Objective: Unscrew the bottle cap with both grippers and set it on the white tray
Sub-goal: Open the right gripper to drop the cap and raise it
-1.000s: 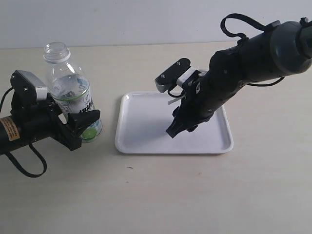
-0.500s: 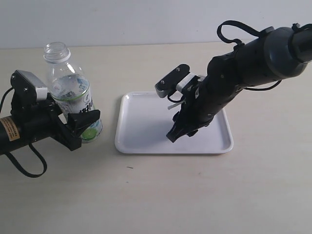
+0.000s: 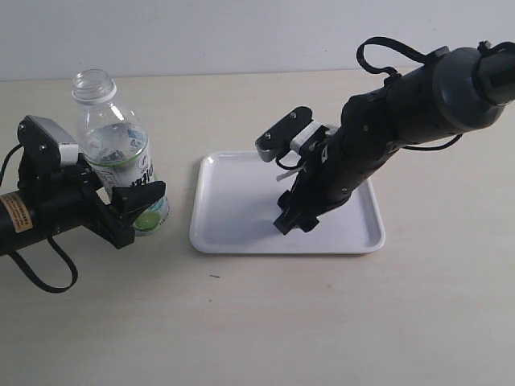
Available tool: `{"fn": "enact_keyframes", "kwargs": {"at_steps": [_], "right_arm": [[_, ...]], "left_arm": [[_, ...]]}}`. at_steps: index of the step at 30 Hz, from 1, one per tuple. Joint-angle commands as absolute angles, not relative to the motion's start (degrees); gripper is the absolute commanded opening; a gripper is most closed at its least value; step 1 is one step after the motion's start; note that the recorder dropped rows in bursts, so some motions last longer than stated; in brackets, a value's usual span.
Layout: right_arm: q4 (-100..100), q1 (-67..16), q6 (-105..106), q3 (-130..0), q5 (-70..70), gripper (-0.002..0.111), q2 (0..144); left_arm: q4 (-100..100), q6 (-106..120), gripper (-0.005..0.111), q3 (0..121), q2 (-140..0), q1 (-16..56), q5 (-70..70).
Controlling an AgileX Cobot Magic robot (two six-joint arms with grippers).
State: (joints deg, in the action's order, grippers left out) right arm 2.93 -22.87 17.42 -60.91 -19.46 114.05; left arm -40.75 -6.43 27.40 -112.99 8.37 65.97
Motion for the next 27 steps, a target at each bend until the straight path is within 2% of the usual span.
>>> {"fn": "enact_keyframes", "kwargs": {"at_steps": [1,14,27], "right_arm": [[2.8,-22.7,17.9,-60.9,-18.5,0.078,113.9],[2.8,-22.7,17.9,-60.9,-18.7,0.078,113.7],[2.8,-22.7,17.9,-60.9,-20.9,0.078,107.3]], "left_arm": [[-40.3,-6.4,0.0,27.5,-112.7,8.5,68.9],[-43.7,-8.2,0.0,27.5,-112.7,8.5,66.1],[-43.3,-8.1,0.0,27.5,-112.7,8.5,64.0]]}}
